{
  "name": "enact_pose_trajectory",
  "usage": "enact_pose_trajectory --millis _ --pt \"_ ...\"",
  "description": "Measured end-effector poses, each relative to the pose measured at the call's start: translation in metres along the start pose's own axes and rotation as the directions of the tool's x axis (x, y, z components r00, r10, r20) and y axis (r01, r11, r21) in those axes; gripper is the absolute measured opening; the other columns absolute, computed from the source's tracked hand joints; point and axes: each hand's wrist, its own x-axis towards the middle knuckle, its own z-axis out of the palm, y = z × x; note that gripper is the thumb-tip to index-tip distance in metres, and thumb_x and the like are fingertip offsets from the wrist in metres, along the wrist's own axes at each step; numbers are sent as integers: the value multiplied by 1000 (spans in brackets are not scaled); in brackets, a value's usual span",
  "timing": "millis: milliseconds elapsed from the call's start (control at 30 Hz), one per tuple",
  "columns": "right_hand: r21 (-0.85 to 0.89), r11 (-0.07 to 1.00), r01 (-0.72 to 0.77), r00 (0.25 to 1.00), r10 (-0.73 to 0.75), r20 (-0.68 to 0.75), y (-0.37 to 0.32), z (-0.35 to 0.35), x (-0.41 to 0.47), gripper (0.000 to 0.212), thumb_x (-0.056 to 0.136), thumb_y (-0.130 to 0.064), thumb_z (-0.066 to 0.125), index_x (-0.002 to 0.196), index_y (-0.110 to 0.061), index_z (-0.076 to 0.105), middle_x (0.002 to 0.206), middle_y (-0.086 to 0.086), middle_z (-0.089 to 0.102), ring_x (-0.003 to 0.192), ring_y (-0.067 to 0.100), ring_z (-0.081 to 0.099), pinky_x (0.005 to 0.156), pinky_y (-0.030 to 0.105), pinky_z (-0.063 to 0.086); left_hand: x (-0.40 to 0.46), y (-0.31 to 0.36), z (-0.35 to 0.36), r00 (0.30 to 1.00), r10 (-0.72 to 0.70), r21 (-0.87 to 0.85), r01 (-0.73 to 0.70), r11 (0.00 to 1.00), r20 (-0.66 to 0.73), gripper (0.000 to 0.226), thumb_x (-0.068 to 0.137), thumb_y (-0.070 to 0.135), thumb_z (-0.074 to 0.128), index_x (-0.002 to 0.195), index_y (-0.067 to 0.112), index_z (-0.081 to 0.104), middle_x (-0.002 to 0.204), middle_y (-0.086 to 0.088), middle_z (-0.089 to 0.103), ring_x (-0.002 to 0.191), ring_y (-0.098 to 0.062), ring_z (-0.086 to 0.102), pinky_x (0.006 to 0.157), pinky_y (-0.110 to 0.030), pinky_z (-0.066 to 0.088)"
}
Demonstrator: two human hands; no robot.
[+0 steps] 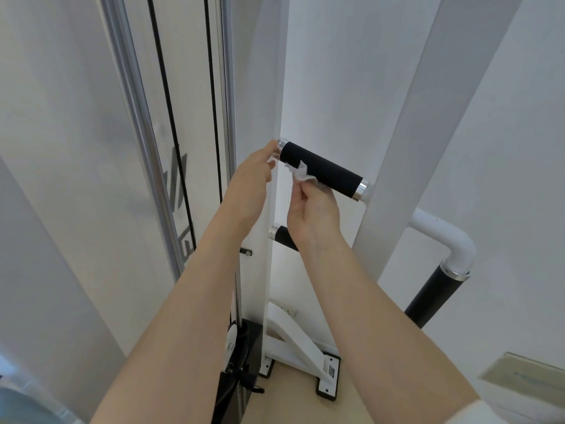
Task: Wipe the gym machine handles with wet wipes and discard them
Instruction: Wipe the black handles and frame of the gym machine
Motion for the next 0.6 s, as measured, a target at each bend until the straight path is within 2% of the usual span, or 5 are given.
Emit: enact_pose_trajectory --millis 133,267,400,533,600 --pt "81 996 -47 998 43 51 -14 -19 -16 13 93 4 47 97 -1 58 101 7 67 107 15 62 100 24 42 0 2 -1 999 -39 -23 39 999 -27 38 97 18 37 132 31 48 129 9 51 116 -3 48 94 -17 32" --pt "201 979 -38 991 63 -121 -20 -11 -6 18 88 7 54 102 -1 60 101 7 65 95 13 64 88 21 51 -3 8 4 991 -134 -50 133 990 -26 38 96 43 41 132 33 45 128 9 53 110 -6 45 90 -23 24" --pt "186 982 -1 997 15 -76 -22 -15 -10 41 90 -39 53 113 -7 61 82 -10 64 82 -2 61 79 2 44 -3 9 3 998 -66 -11 66 998 -3 36 99 33 38 134 33 44 134 6 51 108 -2 44 94 -22 27" --pt "368 925 -93 996 92 21 -22 -25 -17 26 74 9 57 98 0 63 98 12 69 97 17 65 85 26 54 -3 11 6 990 -137 -56 135 989 -33 37 97 39 40 133 32 44 131 10 53 104 -3 44 89 -23 20" --pt "302 953 -29 997 48 -57 -20 -16 -8 22 86 8 52 99 -8 62 100 5 66 94 13 64 87 23 53 -4 12 7 989 -142 -59 140 988 -32 38 97 40 39 134 32 43 131 10 52 103 -2 44 88 -24 19"
